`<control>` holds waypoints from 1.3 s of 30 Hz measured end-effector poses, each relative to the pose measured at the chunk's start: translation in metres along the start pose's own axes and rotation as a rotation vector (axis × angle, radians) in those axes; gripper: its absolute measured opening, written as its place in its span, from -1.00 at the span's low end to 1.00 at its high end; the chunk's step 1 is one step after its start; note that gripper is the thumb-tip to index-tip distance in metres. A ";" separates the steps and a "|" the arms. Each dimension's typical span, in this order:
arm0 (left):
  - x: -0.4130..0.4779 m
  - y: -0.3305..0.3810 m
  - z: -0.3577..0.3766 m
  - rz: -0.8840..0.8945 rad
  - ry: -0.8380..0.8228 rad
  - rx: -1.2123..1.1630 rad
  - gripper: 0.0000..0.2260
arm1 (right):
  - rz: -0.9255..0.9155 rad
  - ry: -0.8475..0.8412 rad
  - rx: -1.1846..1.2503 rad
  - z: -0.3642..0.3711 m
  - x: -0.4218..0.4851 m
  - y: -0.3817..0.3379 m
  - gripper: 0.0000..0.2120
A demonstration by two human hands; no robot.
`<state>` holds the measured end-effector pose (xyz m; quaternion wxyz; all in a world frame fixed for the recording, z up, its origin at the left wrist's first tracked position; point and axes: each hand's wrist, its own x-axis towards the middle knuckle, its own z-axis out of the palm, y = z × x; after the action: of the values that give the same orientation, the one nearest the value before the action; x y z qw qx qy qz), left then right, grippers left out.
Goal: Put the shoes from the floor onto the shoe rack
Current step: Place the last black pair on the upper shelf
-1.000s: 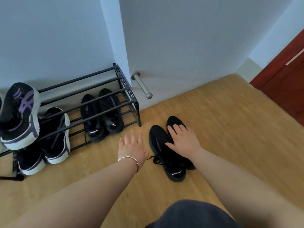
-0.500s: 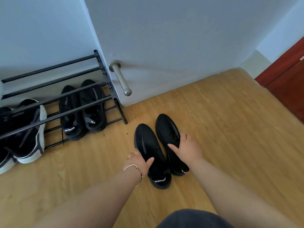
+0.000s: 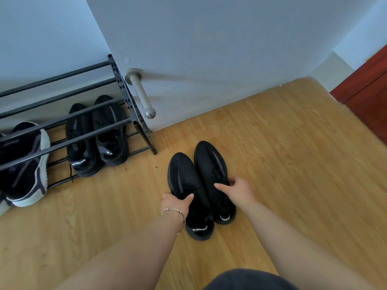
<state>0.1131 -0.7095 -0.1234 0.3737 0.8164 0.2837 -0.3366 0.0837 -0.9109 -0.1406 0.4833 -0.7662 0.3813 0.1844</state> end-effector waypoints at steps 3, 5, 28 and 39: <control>0.003 -0.006 -0.006 0.037 0.004 0.004 -0.52 | 0.015 -0.015 0.033 -0.006 -0.001 0.005 -0.60; 0.004 -0.010 -0.010 0.059 0.002 0.007 -0.51 | 0.037 -0.017 0.030 -0.006 -0.004 0.009 -0.60; -0.038 -0.009 -0.145 0.341 0.005 -0.210 -0.43 | -0.199 0.066 0.125 0.005 -0.115 -0.081 -0.62; -0.052 -0.013 -0.229 0.441 -0.028 -0.266 -0.42 | -0.244 0.060 0.205 0.030 -0.175 -0.121 -0.71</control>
<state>0.1489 -0.5297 0.0237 0.5462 0.7974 0.1354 -0.2179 0.0667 -0.7843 0.0318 0.5664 -0.7585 0.3164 0.0616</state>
